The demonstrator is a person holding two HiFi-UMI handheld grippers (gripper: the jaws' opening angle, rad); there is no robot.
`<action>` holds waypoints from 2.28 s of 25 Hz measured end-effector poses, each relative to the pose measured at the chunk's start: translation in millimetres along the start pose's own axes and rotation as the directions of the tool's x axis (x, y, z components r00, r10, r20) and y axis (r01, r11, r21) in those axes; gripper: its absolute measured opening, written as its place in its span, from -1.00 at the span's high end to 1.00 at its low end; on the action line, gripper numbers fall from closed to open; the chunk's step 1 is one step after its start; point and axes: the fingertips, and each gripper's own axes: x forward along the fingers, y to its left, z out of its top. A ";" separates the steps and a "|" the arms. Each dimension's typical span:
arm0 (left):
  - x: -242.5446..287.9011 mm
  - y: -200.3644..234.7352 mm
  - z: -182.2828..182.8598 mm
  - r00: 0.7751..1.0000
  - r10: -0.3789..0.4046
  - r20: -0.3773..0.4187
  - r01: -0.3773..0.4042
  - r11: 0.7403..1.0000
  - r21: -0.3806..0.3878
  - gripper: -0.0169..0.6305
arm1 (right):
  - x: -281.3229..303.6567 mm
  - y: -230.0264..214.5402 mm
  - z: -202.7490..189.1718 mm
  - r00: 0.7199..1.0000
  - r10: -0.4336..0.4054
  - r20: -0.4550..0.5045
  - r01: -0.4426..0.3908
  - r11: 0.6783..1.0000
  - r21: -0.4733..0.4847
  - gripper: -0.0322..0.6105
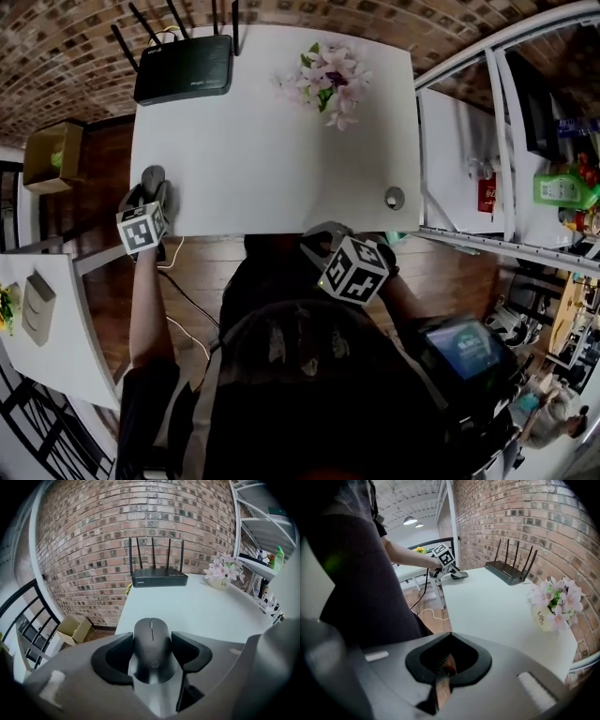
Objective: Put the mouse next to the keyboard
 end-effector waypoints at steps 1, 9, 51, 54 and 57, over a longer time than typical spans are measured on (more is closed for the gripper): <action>-0.1 2.8 0.5 1.000 0.007 0.001 -0.007 1.000 -0.002 0.13 | -0.3 -0.2 -1.2 1.000 0.001 -0.002 -0.001 1.000 0.005 0.88; 3.8 8.9 7.7 1.000 -0.029 0.003 0.029 0.999 0.020 0.12 | 5.0 0.1 2.0 1.000 -0.013 -0.010 0.013 0.999 0.049 0.88; 8.7 -0.3 10.4 0.999 -0.044 -0.014 0.044 0.999 0.017 0.13 | -7.2 -7.8 -4.4 0.995 -0.083 0.048 0.078 0.991 0.112 0.88; 9.5 -0.2 11.7 0.999 -0.036 -0.017 0.036 0.999 0.018 0.13 | -8.0 -9.0 -8.3 0.995 -0.086 0.052 0.079 0.990 0.115 0.88; 8.2 -1.3 6.4 0.999 -0.033 -0.034 0.033 0.999 0.015 0.13 | -12.4 -9.1 -15.5 0.995 -0.084 0.059 0.077 0.990 0.122 0.88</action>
